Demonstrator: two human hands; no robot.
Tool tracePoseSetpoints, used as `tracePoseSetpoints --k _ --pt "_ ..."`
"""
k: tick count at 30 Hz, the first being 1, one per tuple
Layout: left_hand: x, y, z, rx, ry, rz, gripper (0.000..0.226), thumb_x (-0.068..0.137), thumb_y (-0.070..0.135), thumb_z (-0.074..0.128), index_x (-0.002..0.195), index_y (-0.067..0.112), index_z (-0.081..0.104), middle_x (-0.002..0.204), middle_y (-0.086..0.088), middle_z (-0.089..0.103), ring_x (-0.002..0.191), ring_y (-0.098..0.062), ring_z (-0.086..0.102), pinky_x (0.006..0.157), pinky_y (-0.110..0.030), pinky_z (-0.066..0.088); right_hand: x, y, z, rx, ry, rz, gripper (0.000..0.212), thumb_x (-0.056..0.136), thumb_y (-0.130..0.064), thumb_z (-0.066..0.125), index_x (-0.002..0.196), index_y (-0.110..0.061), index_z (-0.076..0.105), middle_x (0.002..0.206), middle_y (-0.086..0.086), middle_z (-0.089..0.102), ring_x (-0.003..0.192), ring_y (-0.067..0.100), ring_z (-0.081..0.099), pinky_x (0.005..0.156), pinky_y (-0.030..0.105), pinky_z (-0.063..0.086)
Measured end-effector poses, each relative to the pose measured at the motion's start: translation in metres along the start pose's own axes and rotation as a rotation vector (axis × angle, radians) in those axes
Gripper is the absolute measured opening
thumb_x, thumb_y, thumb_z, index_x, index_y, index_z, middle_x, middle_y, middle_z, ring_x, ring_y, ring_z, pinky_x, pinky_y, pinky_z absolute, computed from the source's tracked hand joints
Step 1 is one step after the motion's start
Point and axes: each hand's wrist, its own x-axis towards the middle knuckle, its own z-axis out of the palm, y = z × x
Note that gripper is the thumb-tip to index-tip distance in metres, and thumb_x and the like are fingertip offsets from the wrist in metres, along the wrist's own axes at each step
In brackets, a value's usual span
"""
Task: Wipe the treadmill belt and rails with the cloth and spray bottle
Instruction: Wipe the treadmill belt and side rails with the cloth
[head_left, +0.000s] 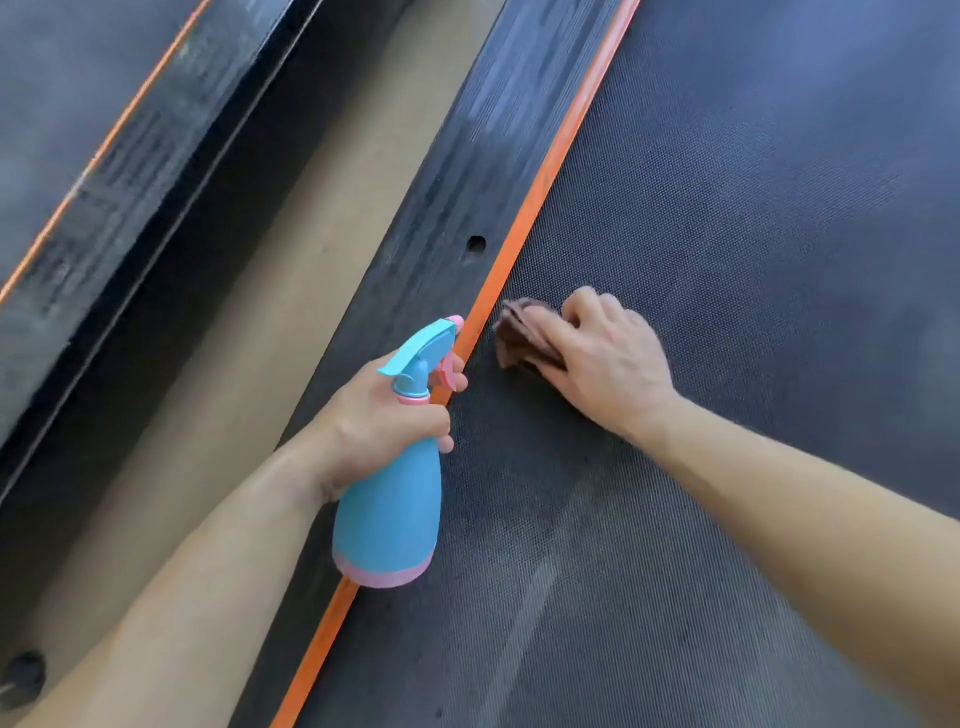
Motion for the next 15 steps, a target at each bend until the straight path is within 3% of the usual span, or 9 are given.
tracePoseSetpoints --k 3,5,11,13,15 --pt "0.005 0.003 0.005 -0.002 -0.026 0.036 0.068 0.063 0.019 0.067 0.125 0.047 0.064 0.114 0.017 0.071 0.098 -0.019 0.068 0.081 -0.032 0.053 0.026 0.035 -0.008 -0.010 0.041 0.245 0.047 0.094 -0.056 0.057 0.128 -0.024 0.060 0.102 0.013 0.052 0.083 0.035 0.054 0.063 0.043 0.047" --pt "0.008 0.004 0.006 0.000 -0.029 0.036 0.064 0.065 0.020 0.066 0.123 0.047 0.065 0.114 0.016 0.071 0.097 -0.025 0.071 0.081 -0.035 0.054 0.018 0.023 -0.007 -0.024 0.049 0.290 0.046 0.094 -0.055 0.057 0.127 -0.023 0.059 0.102 0.013 0.052 0.083 0.035 0.053 0.064 0.043 0.046" --pt "0.015 0.017 0.017 0.018 -0.019 0.054 0.066 0.059 0.027 0.070 0.118 0.056 0.064 0.114 0.000 0.073 0.094 -0.039 0.072 0.092 -0.057 0.058 -0.065 -0.025 -0.009 0.046 -0.073 -0.140 0.053 0.087 -0.051 0.057 0.131 -0.022 0.056 0.103 0.008 0.053 0.083 0.029 0.050 0.067 0.042 0.044" --pt "0.019 0.025 0.025 0.010 -0.034 0.085 0.069 0.063 0.022 0.067 0.121 0.058 0.063 0.115 -0.005 0.073 0.092 -0.037 0.073 0.088 -0.050 0.059 -0.060 -0.011 -0.014 0.034 -0.070 -0.082 0.052 0.089 -0.052 0.050 0.130 -0.022 0.058 0.102 0.009 0.054 0.083 0.030 0.050 0.066 0.042 0.044" --pt "0.022 0.037 0.038 -0.008 -0.068 0.136 0.074 0.066 0.015 0.064 0.128 0.055 0.061 0.118 0.001 0.073 0.081 -0.026 0.075 0.075 -0.031 0.060 -0.059 0.010 -0.021 0.005 -0.043 0.080 0.051 0.090 -0.054 0.048 0.128 -0.022 0.061 0.100 0.009 0.054 0.082 0.031 0.050 0.067 0.043 0.046"
